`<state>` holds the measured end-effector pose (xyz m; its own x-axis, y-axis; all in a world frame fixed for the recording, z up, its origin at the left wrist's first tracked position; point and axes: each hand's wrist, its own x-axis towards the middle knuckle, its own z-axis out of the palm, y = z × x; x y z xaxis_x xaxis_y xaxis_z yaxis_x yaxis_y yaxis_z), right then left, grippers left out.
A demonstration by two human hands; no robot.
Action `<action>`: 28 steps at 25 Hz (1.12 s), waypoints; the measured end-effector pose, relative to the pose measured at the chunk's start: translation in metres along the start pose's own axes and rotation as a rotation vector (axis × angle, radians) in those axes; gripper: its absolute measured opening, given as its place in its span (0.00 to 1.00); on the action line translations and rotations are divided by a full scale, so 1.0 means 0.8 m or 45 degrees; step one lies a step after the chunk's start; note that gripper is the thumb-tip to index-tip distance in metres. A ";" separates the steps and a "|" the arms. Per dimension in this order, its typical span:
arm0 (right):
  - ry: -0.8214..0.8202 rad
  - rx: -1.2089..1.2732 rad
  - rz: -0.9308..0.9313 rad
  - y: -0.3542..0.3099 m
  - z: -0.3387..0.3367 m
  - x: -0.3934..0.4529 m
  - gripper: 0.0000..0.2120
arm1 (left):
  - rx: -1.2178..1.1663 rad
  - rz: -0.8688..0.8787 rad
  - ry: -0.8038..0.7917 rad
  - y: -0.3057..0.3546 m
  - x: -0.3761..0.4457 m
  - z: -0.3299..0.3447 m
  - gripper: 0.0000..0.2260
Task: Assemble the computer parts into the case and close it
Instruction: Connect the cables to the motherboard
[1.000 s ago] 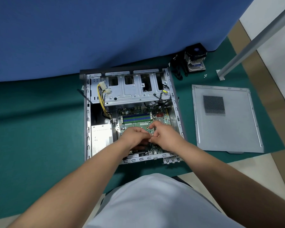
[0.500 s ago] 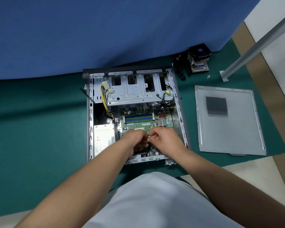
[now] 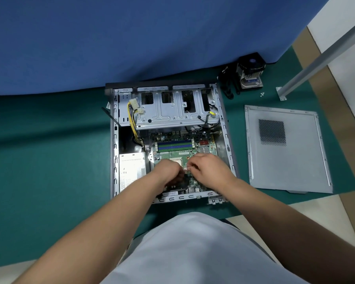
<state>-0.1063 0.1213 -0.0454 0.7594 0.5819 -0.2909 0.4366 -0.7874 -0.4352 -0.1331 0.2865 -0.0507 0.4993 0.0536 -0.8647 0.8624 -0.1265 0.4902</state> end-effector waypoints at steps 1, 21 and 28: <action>-0.008 0.000 0.013 0.002 -0.001 0.001 0.08 | 0.145 0.102 0.025 0.003 -0.003 -0.005 0.08; -0.638 -0.389 0.206 0.025 0.028 0.023 0.08 | 1.457 1.092 0.925 -0.032 0.021 -0.126 0.19; -0.652 -0.389 0.209 0.026 0.032 0.027 0.08 | 1.424 1.104 0.947 -0.031 0.017 -0.122 0.20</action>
<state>-0.0934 0.1225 -0.0822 0.5336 0.4124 -0.7384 0.5095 -0.8536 -0.1085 -0.1396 0.3873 -0.0639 0.9996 -0.0112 0.0269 -0.0156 -0.9853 0.1702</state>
